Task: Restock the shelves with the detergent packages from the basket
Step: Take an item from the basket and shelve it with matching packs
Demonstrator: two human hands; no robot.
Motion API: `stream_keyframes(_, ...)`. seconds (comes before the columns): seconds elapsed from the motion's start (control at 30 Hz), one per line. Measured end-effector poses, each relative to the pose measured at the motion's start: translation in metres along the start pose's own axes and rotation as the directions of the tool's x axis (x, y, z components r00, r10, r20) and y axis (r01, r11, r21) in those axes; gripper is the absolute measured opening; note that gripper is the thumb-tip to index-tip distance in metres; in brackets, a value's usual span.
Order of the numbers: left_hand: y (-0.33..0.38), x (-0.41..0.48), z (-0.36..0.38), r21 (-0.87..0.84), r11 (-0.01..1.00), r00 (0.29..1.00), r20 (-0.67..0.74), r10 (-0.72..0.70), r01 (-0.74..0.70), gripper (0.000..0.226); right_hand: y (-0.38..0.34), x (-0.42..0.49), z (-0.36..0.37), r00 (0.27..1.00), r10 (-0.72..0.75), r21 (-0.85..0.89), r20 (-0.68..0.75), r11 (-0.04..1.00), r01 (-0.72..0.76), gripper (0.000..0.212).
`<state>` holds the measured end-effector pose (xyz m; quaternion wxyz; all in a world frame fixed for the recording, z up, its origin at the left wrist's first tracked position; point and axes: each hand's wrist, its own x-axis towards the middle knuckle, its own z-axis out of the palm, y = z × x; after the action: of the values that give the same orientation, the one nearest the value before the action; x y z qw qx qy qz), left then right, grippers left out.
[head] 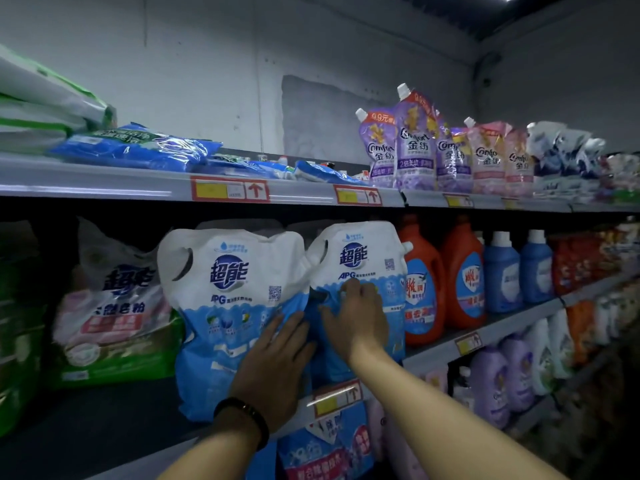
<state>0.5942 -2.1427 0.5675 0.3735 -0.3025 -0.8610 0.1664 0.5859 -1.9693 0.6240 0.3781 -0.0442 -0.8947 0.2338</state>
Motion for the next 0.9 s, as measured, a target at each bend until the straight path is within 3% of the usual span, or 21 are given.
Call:
stream_keyframes(0.13,-0.012,-0.011,0.003,0.009,1.0,1.0,-0.001,-0.015,0.015,0.057,0.003,0.013,0.018,1.0,-0.007,-0.203,-0.005,0.979,0.006,0.072)
stream_keyframes(0.23,-0.015,-0.013,0.004,0.006,1.0,1.0,-0.022,-0.007,0.007,0.055,0.0,0.02,0.025,0.999,0.047,-0.24,0.002,0.97,-0.045,0.077)
stream_keyframes(0.37,-0.014,-0.013,0.005,-0.009,1.0,0.999,-0.028,-0.018,0.017,0.051,-0.005,0.027,0.024,0.991,0.113,-0.187,0.065,0.977,-0.099,0.052)
stream_keyframes(0.47,-0.013,-0.014,0.006,-0.015,1.0,1.0,-0.013,-0.026,0.026,0.051,0.0,0.027,0.021,0.99,0.069,-0.139,0.123,0.989,-0.052,0.032)
stream_keyframes(0.6,-0.013,-0.014,0.007,-0.02,1.0,0.999,-0.03,-0.025,0.024,0.051,0.011,0.018,0.014,0.996,0.011,-0.014,0.088,1.0,-0.01,0.027)
stream_keyframes(0.7,-0.013,-0.013,0.008,-0.043,0.999,0.999,-0.025,-0.025,0.024,0.051,0.016,0.014,0.0,0.999,0.029,0.046,0.014,0.999,-0.029,0.026)
stream_keyframes(0.9,-0.014,-0.011,0.01,-0.076,0.997,0.999,-0.016,-0.033,0.032,0.06,0.027,0.02,-0.068,0.942,0.086,0.149,-0.323,0.988,-0.038,0.039)
